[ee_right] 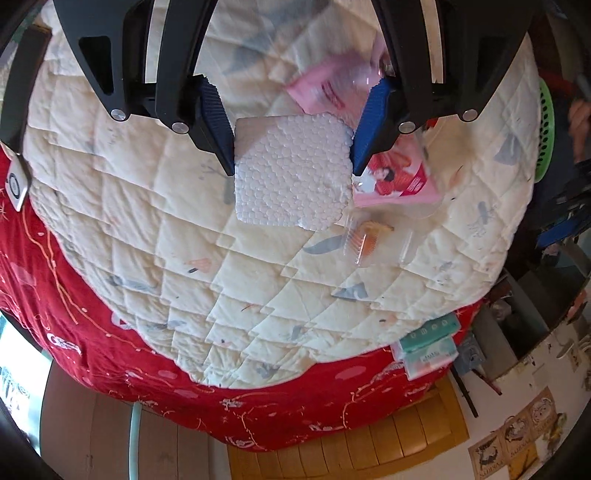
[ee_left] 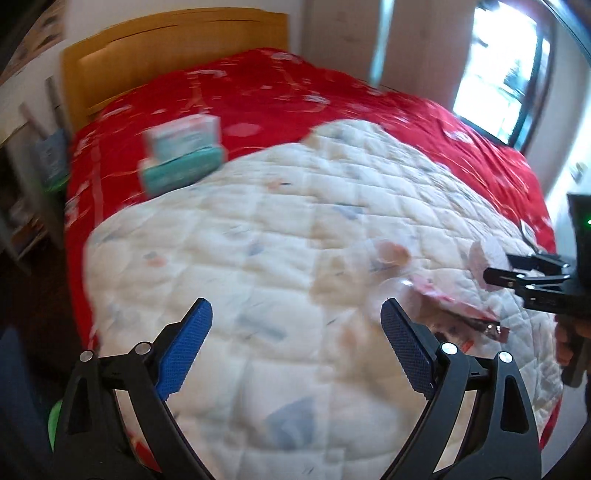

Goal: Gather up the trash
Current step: 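Grasp the white foam block with the right tool while the left tool grasps the clear plastic box, then carry the foam block and clear box to the green wastebasket with both tools, then open the left tool to drop the clear box while the right tool drops the foam block in, then move both tools back over the quilt toward the pink wrapper, then grasp the pink snack wrapper with the right tool while the left tool grasps the clear plastic cup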

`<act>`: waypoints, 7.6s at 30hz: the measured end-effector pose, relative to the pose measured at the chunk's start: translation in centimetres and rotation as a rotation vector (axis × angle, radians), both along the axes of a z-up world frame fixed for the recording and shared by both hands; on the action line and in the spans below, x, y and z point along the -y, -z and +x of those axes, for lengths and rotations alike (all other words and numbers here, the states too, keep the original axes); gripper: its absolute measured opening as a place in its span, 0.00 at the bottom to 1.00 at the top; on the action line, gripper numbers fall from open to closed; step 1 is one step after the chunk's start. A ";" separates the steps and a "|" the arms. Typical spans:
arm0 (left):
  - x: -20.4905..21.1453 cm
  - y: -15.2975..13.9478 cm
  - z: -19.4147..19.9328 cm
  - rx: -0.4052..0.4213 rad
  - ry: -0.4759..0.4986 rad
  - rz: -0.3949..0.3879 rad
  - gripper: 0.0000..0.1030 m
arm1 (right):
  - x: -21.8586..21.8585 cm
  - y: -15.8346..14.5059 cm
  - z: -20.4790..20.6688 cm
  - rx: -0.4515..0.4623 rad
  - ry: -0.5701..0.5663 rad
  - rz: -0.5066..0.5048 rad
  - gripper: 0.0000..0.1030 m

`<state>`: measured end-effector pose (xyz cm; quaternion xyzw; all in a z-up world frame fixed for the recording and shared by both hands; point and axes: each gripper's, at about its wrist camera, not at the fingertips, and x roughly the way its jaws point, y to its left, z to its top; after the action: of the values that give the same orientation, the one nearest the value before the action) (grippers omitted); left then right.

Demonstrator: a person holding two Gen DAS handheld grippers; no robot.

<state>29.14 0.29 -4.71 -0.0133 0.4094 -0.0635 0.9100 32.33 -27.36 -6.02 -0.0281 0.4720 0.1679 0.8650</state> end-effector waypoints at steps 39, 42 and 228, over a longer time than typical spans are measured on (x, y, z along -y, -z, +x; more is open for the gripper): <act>9.6 3.9 9.4 -0.045 0.369 0.130 0.51 | 2.6 -2.2 -4.6 0.021 -0.044 0.063 0.58; 8.5 2.3 8.5 -0.028 0.326 0.107 0.51 | 2.1 -3.1 -5.4 0.030 -0.046 0.077 0.58; -3.5 2.7 -11.3 -0.089 -0.199 -0.002 0.77 | -4.5 5.7 2.8 -0.112 -0.108 -0.044 0.65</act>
<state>17.85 3.74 -7.39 -0.0575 0.4461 0.0276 0.8927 35.12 -22.83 -11.73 -0.0630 0.5210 0.2052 0.8261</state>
